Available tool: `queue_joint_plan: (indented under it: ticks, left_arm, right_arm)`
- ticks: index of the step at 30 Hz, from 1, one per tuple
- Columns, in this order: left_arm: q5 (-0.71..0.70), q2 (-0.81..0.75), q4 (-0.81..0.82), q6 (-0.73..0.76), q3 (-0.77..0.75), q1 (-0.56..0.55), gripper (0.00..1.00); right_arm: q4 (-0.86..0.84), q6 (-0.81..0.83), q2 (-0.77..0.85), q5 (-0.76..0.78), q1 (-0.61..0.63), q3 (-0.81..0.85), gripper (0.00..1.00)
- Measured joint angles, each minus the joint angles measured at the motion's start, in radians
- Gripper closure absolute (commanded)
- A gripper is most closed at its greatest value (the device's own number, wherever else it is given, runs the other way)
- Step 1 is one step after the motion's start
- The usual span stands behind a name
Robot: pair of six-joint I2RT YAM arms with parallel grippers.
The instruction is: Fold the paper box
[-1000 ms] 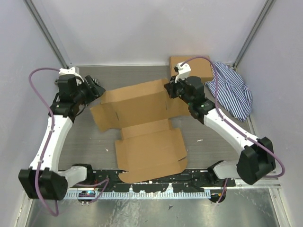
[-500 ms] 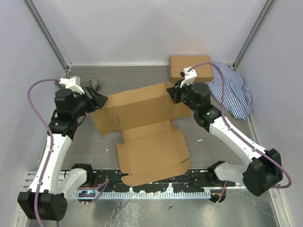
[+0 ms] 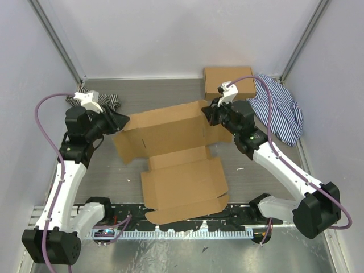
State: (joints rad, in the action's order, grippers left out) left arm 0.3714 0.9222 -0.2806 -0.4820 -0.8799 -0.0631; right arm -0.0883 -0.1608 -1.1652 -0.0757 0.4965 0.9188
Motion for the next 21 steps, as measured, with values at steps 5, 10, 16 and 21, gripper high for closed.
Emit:
queue_joint_plan:
  ticks: [5, 10, 16, 21]
  left_arm:
    - [0.043, -0.015, 0.009, -0.007, 0.003, -0.002, 0.72]
    - [0.067, -0.046, 0.029, -0.021, 0.019, -0.002, 0.6]
    - [0.074, -0.009, 0.027, -0.027, 0.013, -0.003, 0.66]
    - [0.059, 0.041, -0.031, -0.031, -0.034, -0.014, 0.75]
  right_arm:
    - [0.007, -0.004, 0.0, -0.005, 0.002, 0.0, 0.97]
    - [0.008, -0.012, 0.0, -0.014, 0.002, 0.0, 0.97]
    - [0.009, -0.026, 0.0, -0.023, 0.005, 0.0, 0.97]
    - [0.014, -0.026, 0.0, -0.023, 0.009, 0.0, 0.97]
